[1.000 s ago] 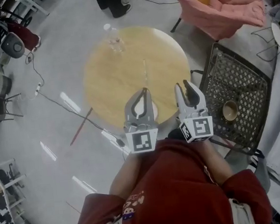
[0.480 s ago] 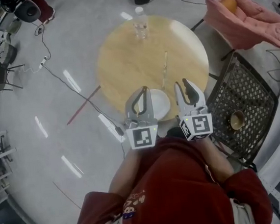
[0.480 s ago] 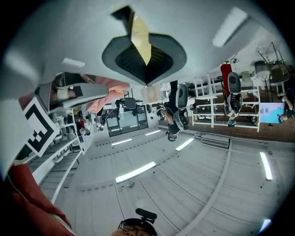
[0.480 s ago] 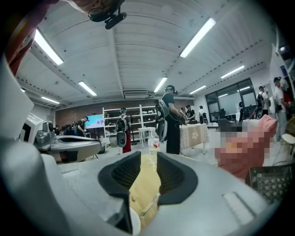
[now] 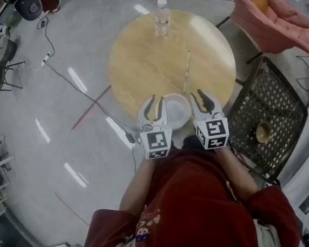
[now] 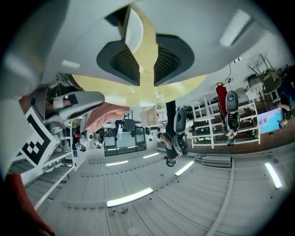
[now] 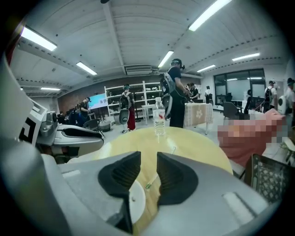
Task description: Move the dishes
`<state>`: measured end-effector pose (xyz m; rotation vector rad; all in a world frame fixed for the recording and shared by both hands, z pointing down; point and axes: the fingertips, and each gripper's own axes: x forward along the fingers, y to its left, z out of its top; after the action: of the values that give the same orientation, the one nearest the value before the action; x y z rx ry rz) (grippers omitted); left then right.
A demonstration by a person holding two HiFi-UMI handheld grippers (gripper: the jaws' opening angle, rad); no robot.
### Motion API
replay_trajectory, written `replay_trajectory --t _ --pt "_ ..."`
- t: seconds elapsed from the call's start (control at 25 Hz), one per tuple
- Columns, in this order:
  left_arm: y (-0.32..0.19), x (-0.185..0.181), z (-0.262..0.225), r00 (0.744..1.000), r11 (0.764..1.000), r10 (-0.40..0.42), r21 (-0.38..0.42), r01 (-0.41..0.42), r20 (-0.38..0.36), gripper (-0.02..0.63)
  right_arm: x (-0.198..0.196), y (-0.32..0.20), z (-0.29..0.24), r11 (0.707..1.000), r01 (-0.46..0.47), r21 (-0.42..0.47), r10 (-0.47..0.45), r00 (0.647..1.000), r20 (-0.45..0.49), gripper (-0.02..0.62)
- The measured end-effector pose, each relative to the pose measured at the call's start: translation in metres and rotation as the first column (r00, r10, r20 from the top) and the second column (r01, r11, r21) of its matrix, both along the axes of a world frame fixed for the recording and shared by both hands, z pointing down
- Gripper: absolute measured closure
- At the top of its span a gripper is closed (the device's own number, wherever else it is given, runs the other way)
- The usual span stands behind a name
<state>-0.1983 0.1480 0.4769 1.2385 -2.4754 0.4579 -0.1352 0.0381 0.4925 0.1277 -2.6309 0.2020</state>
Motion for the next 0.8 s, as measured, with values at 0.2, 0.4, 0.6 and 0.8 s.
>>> replay_trajectory --t 0.2,0.4,0.6,0.8 --pt "0.007 0.003 0.025 0.997 0.999 -0.002 -0.054 -0.002 -0.077 0.467 0.000 0.010 0.020 0.999 0.039 -0.013 -0.040 0.996 -0.081 0.500" --pt "0.013 0.010 0.054 0.982 0.993 -0.014 -0.116 -0.009 -0.190 0.432 0.003 0.022 0.050 0.996 0.061 -0.060 -0.072 0.977 -0.200 0.500" --pt "0.018 0.021 0.083 0.955 0.983 -0.025 -0.182 -0.031 -0.295 0.392 0.012 0.028 0.075 0.993 0.071 -0.099 -0.098 0.949 -0.301 0.454" --pt "0.025 0.028 0.102 0.932 0.974 -0.045 -0.224 -0.040 -0.361 0.373 0.020 0.032 0.093 0.990 0.081 -0.117 -0.120 0.916 -0.382 0.451"
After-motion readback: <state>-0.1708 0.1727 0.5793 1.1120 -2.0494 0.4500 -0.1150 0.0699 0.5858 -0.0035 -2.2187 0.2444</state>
